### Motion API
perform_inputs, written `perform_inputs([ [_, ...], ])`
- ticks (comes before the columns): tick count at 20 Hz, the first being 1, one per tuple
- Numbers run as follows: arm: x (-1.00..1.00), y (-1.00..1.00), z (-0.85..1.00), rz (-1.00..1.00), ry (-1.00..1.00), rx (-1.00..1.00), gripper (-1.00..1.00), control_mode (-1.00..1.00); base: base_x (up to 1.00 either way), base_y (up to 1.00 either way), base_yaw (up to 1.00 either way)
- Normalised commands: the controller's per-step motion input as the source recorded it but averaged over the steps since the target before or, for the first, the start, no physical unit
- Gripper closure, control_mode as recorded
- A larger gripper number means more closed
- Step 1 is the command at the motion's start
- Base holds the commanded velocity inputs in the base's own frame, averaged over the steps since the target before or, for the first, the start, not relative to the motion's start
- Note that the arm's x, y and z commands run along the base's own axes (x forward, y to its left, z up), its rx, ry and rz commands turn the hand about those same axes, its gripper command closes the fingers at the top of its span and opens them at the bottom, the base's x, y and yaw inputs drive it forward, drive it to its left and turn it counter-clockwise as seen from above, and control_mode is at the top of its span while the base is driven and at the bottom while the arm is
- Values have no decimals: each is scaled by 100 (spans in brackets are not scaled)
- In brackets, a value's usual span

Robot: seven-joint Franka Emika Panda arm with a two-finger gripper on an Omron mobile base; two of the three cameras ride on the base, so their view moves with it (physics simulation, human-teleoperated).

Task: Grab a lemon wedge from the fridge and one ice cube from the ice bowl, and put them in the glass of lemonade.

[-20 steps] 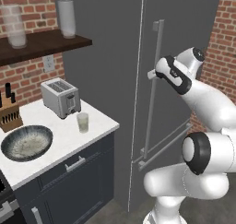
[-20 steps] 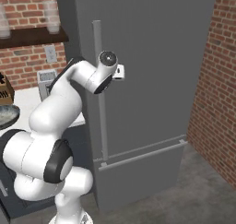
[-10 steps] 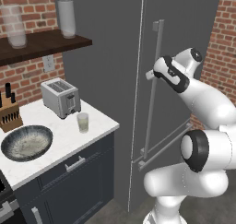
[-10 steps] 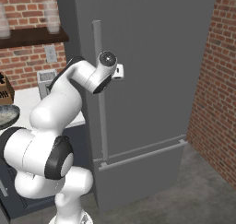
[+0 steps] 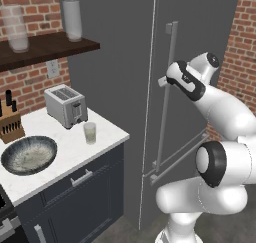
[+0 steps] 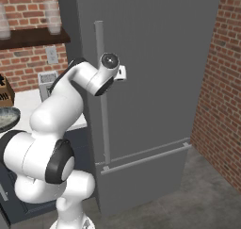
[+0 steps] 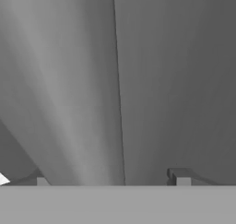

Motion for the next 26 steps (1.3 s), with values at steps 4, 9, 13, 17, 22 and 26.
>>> perform_inputs([
  [4, 0, 4, 0, 0, 0, 0, 100, -100, 0, 0, 0],
  [9, 0, 0, 0, 0, 0, 0, 100, -100, 0, 0, 0],
  [13, 0, -5, 0, 0, -2, 0, 100, -100, 0, 0, 0],
  [17, 0, -44, 0, -5, -1, 0, 100, -100, 0, 0, 0],
  [22, 0, -64, 0, -7, -6, 0, 100, -100, 0, 0, 0],
  [26, -12, -77, 0, -9, -13, 2, 100, -100, 0, 0, 0],
])
